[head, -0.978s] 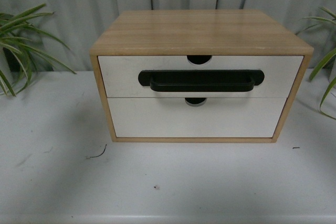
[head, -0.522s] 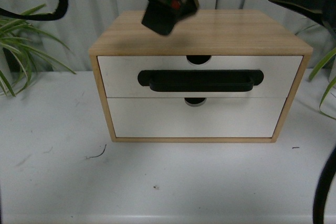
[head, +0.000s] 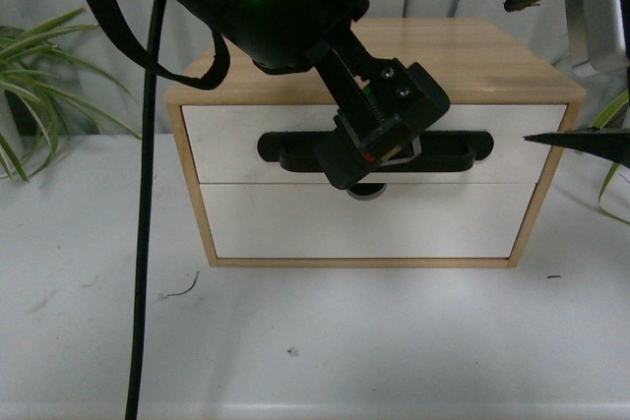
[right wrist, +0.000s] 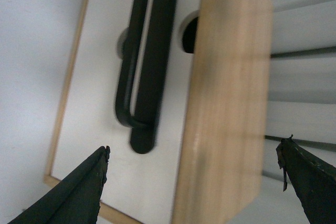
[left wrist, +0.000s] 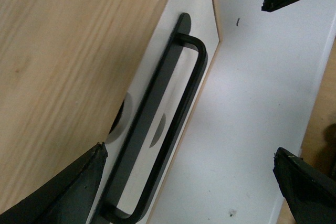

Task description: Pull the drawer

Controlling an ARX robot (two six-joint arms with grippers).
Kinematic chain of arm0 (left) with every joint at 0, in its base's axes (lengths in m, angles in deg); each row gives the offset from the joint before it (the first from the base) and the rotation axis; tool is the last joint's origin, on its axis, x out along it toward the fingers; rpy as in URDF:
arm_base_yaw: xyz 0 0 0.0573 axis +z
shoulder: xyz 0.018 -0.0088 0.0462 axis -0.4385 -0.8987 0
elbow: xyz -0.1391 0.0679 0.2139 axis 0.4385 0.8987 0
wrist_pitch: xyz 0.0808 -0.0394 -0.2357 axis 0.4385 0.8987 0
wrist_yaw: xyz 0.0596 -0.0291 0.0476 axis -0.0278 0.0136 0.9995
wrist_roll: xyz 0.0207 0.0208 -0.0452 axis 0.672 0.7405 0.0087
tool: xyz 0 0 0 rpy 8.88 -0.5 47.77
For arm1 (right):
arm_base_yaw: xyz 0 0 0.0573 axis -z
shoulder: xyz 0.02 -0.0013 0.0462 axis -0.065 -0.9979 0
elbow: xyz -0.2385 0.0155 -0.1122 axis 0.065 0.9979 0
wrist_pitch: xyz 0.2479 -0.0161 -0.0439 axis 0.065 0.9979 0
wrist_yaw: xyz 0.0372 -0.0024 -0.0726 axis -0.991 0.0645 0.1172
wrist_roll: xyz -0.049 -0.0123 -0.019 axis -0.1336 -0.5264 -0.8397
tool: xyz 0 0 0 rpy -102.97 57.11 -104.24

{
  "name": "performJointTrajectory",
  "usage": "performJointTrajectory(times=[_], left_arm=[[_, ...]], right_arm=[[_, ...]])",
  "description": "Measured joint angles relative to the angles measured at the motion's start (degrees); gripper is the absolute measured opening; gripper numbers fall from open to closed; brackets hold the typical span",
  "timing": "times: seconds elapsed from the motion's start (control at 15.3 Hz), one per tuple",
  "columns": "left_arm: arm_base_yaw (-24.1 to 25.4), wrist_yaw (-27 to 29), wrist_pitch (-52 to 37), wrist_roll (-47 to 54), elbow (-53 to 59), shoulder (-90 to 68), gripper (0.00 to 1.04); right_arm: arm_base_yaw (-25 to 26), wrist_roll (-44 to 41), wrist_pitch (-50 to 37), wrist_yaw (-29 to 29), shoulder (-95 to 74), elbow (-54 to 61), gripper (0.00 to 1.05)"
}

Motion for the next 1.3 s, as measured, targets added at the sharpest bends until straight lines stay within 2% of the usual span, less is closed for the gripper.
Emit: performJointTrajectory(times=[0.13, 0.46, 0.72, 1.3], left_arm=[[-0.2, 0.0, 0.2, 0.5, -0.2, -1.7, 0.98], [0.3, 0.5, -2.5, 0.7, 1.8, -3.4, 0.98], [0.2, 1.2, -4.1, 0.8, 2.5, -5.7, 0.98], [1.1, 2.2, -6.6, 0.0, 1.8, -9.2, 0.98]], right_arm=[[-0.7, 0.0, 3.5, 1.0, -1.6, 0.0, 0.98], [-2.9, 1.2, 5.0, 3.2, -4.7, 0.5, 0.98], [-4.0, 4.1, 4.7, 5.3, -7.6, 0.5, 0.98], [-4.8, 9.5, 1.1, 5.6, -11.9, -2.3, 0.98]])
